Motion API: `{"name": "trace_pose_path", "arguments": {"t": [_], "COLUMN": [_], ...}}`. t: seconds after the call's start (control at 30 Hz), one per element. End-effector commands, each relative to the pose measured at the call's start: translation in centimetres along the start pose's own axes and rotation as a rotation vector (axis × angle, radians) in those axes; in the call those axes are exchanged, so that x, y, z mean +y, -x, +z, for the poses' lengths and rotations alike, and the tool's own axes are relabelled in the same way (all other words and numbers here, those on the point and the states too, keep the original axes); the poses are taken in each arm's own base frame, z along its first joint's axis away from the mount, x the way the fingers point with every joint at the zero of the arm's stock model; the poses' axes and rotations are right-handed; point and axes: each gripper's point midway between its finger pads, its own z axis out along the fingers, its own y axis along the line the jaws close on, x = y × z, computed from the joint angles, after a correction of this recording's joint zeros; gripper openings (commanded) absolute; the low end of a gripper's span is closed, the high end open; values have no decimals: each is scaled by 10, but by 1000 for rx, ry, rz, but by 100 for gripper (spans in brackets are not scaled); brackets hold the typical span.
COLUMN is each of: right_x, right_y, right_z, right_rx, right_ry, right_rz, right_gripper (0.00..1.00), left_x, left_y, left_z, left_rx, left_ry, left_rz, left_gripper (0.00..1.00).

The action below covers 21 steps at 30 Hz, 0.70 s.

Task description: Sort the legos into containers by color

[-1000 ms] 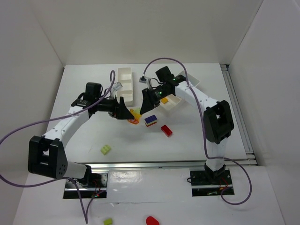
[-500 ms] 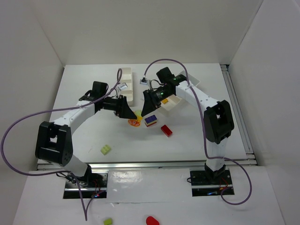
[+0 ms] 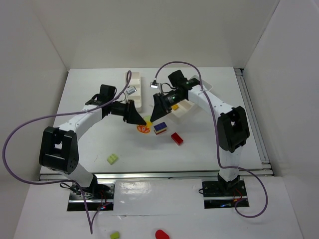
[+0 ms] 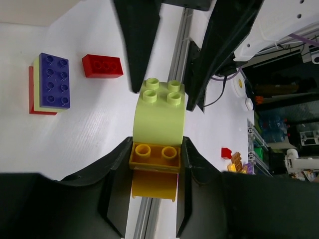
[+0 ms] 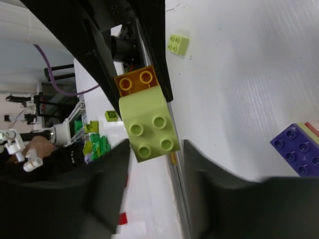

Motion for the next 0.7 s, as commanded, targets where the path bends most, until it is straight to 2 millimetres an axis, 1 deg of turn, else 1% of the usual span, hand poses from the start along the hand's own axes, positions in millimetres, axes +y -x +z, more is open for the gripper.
{"name": "trace_pose_path", "arguments": {"t": [0.0,0.03,0.07,0.2,0.27,0.3,0.33,0.4,0.43,0.47,0.53,0.57,0.6,0.63,0.67], "right_x": [21,20,23,19,21,22,22,23,24,26,26,28,23,18,20], "right_y": [26,26,25,26,27,30,30,33,35,35,39,48,52,49,57], "right_z": [-11,-11,-8,-6,-3,-2,-2,-2,-2,-2,-2,-6,-13,-13,-32], "right_rx": [-67,-67,-59,-61,-60,-69,-69,-80,-86,-85,-97,-129,-156,-167,-231], "right_ry": [12,3,8,9,14,14,14,25,26,37,37,-2,-37,-68,-111], "right_rz": [-104,-103,-108,-101,-106,-112,-112,-121,-123,-114,-128,-154,-145,-129,-112], "right_gripper": [59,69,77,78,75,72,65,57,51,39,28,23,21,19,18], "left_x": [-16,-17,-19,-22,-23,-23,-23,-25,-25,-25,-25,-25,-25,-24,-24], "left_y": [12,14,14,16,16,15,15,14,13,13,13,12,12,12,12], "left_z": [0,0,0,-1,-1,-1,-1,-1,-1,-1,-1,-2,-2,-1,-1], "left_rx": [-4,-4,-3,-4,-4,-2,-2,-1,1,1,1,3,3,3,3], "left_ry": [-89,-89,-100,-109,-118,-118,-118,-128,-128,-128,-128,-128,-128,-118,-118], "left_rz": [65,73,73,82,91,83,83,83,74,83,83,74,74,74,74], "left_gripper": [0,0,0,0,0,0,0,0,0,0,0,0,0,0,0]}}
